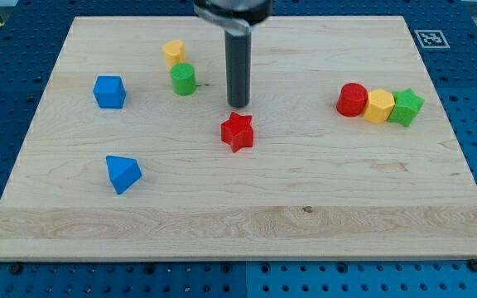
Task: Move red star towards bottom center
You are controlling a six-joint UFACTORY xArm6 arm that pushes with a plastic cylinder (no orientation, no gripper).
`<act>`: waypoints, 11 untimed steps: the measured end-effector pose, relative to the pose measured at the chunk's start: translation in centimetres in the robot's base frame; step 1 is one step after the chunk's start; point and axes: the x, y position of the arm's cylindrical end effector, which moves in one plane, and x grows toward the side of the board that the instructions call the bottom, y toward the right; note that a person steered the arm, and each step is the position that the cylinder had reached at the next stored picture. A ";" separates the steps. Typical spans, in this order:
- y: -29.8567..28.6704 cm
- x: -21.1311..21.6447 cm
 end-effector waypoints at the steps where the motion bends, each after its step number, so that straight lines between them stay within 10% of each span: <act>1: 0.5 2.8; 6: -4.5 3.2; 11: 3.7 7.1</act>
